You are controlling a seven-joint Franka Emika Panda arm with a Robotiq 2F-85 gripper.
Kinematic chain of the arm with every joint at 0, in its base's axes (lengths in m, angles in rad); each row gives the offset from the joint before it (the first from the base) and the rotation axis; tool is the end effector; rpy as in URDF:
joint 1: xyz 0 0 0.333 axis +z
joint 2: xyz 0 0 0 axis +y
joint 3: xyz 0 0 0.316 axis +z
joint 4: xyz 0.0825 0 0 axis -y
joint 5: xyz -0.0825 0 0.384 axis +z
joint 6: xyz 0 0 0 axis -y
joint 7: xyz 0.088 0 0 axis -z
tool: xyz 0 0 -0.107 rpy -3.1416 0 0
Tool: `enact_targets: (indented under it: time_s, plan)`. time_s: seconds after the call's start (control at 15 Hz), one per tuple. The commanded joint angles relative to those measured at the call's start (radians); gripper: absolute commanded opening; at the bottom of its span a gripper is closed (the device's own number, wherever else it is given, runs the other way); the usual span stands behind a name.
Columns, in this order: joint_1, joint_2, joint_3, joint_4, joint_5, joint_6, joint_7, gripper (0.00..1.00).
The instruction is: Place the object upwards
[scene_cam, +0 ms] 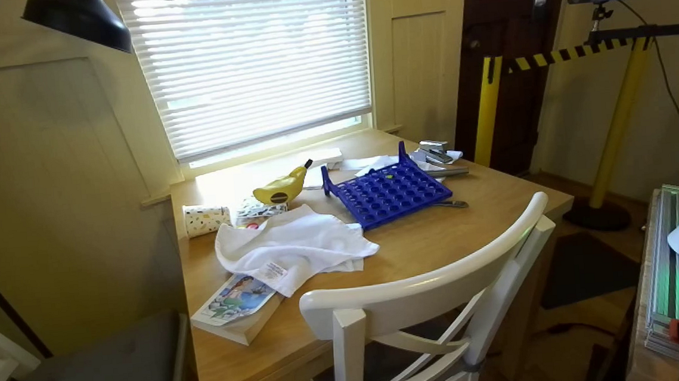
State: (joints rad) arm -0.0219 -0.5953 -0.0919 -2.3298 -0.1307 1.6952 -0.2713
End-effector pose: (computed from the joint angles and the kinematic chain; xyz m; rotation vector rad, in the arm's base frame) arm 0.3636 -0.0594 0.5485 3.0571 0.2962 -0.0834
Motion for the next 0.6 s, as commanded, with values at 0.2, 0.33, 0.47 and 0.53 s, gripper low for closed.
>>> enact_targets:
  time_s: [0.2,0.33,0.47,0.53]
  plan:
    - [0.011,-0.015,-0.076,-0.069,0.109,0.002,-0.036,1.00]
    - [0.004,-0.012,-0.100,-0.097,0.153,0.009,-0.041,1.00]
    - [-0.010,-0.011,-0.114,-0.126,0.176,0.009,-0.031,1.00]
    - [-0.028,-0.005,-0.102,-0.147,0.144,0.033,-0.002,1.00]
